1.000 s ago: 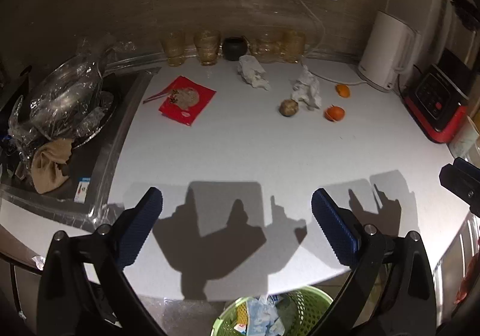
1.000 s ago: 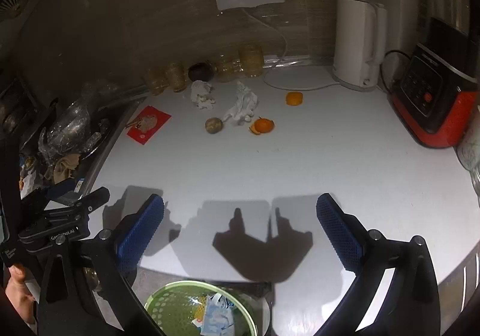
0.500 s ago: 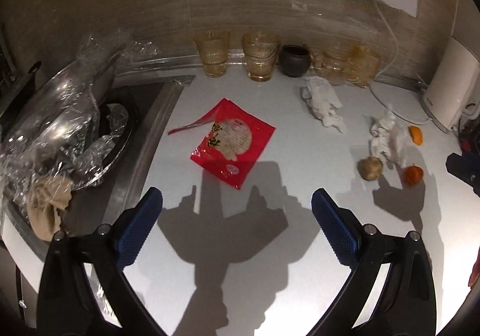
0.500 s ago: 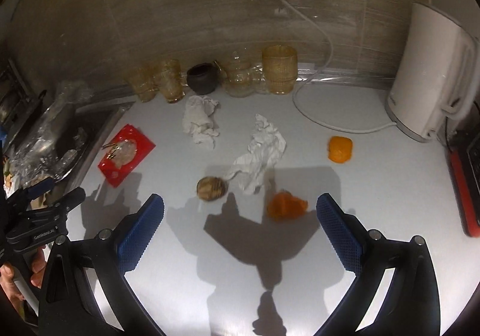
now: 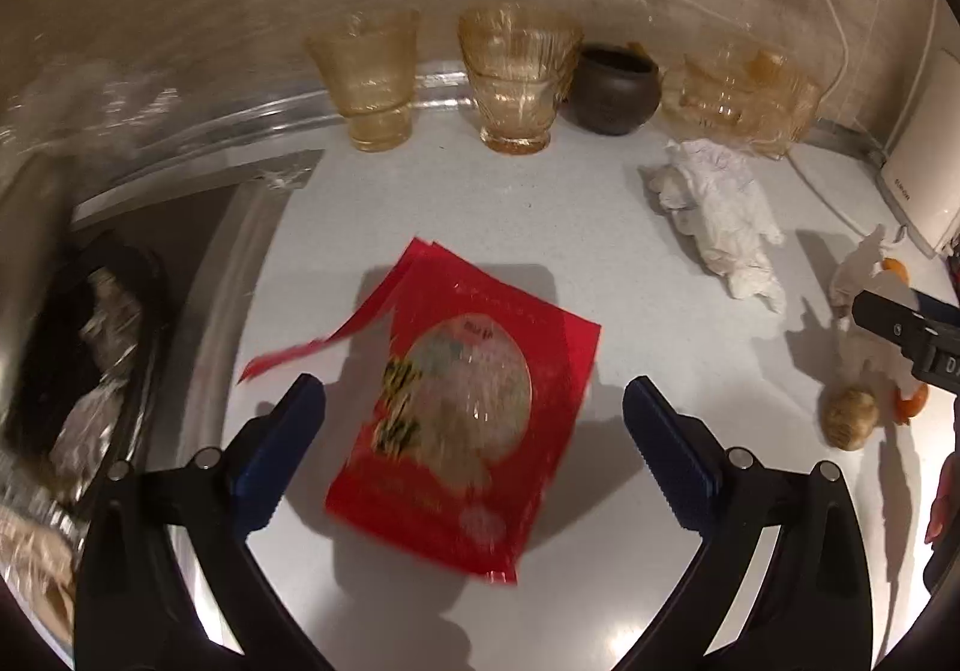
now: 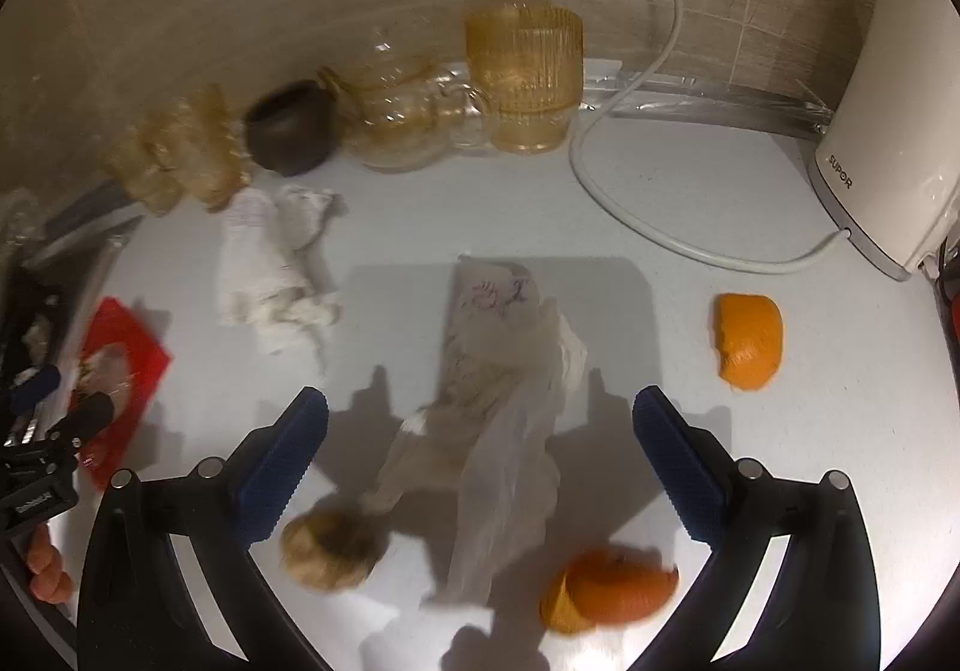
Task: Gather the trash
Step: 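Grasp the red snack packet with the left gripper while the right grasps the white tissue, then carry red packet and tissue over the green basket and open both grippers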
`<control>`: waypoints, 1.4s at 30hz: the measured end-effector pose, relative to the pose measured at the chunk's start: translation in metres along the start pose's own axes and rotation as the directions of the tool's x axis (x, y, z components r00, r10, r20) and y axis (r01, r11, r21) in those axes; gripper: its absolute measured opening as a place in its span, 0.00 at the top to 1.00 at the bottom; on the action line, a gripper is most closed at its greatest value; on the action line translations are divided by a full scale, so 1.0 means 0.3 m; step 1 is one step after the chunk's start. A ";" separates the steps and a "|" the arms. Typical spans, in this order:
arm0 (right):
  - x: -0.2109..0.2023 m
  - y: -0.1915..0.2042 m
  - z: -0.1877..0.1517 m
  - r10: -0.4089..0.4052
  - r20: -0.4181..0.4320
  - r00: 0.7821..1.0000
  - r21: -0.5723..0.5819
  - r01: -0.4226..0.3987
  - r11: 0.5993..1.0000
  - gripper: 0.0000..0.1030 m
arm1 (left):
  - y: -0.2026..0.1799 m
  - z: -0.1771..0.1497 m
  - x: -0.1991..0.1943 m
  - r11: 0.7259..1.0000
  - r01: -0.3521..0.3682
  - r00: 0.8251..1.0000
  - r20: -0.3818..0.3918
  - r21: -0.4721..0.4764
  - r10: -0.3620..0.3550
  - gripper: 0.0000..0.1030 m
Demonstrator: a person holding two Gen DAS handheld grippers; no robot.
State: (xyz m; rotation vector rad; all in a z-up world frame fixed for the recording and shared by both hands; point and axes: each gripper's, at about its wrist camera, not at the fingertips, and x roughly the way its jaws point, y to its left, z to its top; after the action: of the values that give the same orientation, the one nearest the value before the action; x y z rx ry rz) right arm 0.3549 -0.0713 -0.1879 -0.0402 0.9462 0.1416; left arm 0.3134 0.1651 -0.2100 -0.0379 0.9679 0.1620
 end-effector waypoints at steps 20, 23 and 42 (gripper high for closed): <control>0.073 0.053 0.009 -0.057 -0.030 0.998 -0.042 0.056 0.998 0.59 | 0.006 0.006 0.093 0.999 0.037 0.999 -0.023 0.021 -0.037 0.27; 0.068 0.051 0.009 -0.033 -0.033 0.999 -0.036 0.032 0.999 0.72 | 0.014 0.000 0.076 0.999 0.028 1.000 -0.014 0.015 -0.028 0.50; -0.180 0.073 0.023 -0.020 0.108 0.994 0.019 0.018 1.000 0.75 | 0.041 0.016 -0.062 0.990 0.127 0.990 0.055 0.059 -0.131 0.97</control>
State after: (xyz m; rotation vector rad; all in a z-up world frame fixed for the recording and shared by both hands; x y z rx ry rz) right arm 0.3263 -0.0544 -0.1394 -0.0241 0.8387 0.1166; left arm 0.3051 0.1756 -0.1916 -0.0447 0.9077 0.0170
